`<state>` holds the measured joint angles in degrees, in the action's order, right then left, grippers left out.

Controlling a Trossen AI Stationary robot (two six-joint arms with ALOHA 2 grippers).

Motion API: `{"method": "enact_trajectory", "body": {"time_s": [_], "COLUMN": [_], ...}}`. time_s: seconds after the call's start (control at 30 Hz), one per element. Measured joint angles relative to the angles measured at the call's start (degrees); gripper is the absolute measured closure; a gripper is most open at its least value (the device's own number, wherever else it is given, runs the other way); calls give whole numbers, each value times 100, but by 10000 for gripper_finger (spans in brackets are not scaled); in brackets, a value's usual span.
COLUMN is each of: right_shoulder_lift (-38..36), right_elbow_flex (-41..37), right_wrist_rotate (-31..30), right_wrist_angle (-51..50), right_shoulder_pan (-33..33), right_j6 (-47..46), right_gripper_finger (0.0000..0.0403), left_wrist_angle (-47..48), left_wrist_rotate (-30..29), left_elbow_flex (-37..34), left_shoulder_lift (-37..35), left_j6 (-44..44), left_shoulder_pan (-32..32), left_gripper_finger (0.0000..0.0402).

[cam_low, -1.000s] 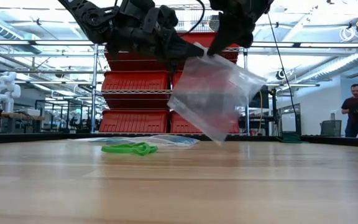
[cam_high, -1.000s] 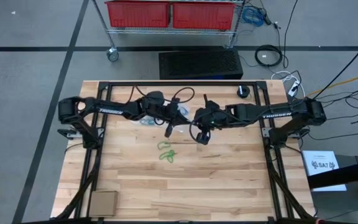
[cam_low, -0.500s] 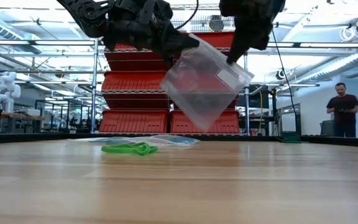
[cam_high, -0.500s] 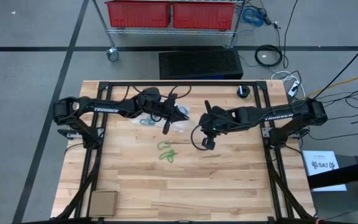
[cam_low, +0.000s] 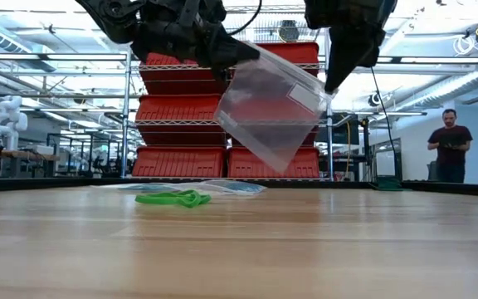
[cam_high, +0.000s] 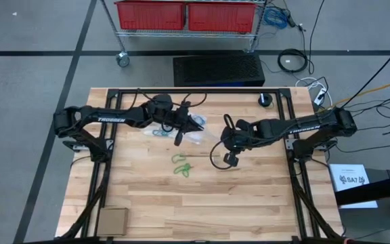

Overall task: Sort rubber bands
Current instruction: Open the right zip lock bag

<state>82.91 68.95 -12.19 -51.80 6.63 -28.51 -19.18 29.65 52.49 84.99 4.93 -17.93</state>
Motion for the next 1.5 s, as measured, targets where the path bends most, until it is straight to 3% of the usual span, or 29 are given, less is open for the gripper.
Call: {"method": "enact_trajectory", "body": {"time_s": [0.3,0.47,0.6,0.77,1.1,1.5], "right_shoulder_lift": [4,4,7,7,197,187], "right_elbow_flex": [-24,-94,-327,-597,-938,-941], "right_wrist_rotate": [302,381,174,-685,-713,-1031], "right_wrist_angle": [-832,57,875,1797,2999,3150], "right_shoulder_pan": [25,31,24,28,13,57], "right_j6": [-371,75,594,986,1446,1483], "right_gripper_finger": [283,249,281,387,402,403], "left_wrist_angle": [164,-107,-139,-151,-217,-140], "left_wrist_rotate": [-317,-376,-482,-514,-592,-592], "left_elbow_flex": [-459,-733,-778,-782,-787,-787], "left_shoulder_lift": [-13,-12,-9,-7,0,2], "left_j6": [-236,-380,-437,-437,-455,-459], "left_shoulder_pan": [84,271,413,470,472,472], "left_gripper_finger": [402,401,402,402,402,402]}}
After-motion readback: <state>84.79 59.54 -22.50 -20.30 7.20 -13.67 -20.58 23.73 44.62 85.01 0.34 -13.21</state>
